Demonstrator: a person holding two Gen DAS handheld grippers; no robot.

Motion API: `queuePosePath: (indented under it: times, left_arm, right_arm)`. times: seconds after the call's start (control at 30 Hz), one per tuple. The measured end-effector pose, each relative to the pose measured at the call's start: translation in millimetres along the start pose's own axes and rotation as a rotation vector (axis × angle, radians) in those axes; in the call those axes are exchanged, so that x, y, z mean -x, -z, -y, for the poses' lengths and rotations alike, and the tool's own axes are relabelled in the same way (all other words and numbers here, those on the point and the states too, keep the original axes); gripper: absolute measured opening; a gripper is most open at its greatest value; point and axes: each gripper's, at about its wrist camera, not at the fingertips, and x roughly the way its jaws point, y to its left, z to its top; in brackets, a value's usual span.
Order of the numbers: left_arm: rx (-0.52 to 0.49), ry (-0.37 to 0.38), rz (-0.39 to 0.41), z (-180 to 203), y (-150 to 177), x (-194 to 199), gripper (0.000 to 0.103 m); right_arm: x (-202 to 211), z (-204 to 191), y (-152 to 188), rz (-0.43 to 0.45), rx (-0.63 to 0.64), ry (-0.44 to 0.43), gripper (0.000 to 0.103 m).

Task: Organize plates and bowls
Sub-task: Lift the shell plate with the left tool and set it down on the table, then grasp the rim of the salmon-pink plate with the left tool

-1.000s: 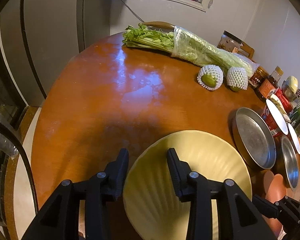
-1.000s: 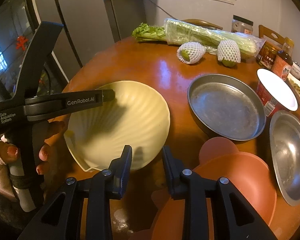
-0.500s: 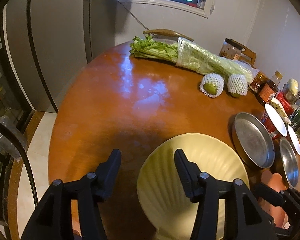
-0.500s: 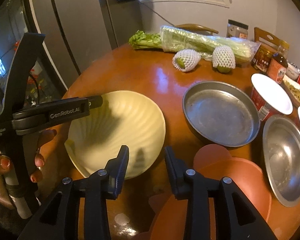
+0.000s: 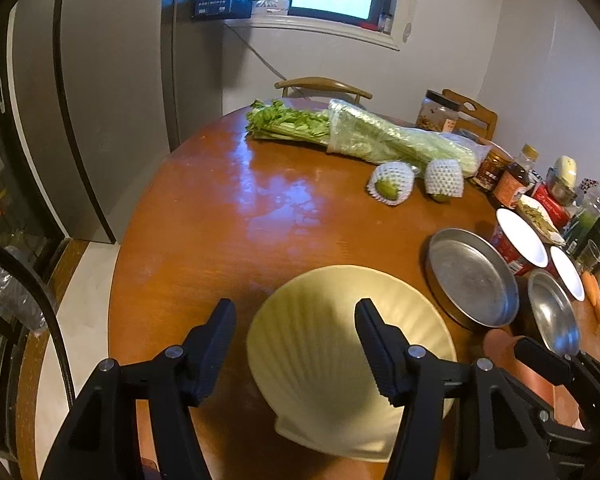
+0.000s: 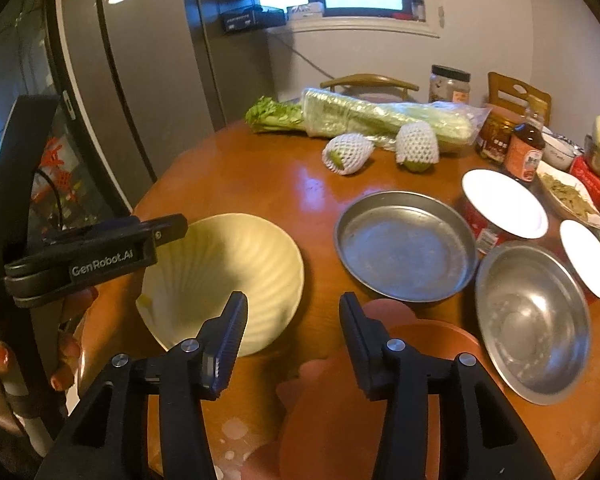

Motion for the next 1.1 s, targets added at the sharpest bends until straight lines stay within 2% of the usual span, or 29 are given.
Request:
queuePosePath:
  times: [0.6, 1.1]
  left_arm:
    - [-0.085, 0.067, 0.036, 58.6, 28.0, 42.8, 0.065]
    - [-0.151, 0.119, -0.011, 95.6, 57.1, 44.0, 0.065]
  right_arm:
    - [57.8, 37.1, 29.9, 0.078, -0.070, 0.049, 0.052]
    - [81.9, 71.8, 63.4, 0.083, -0.138, 0.091, 0.052]
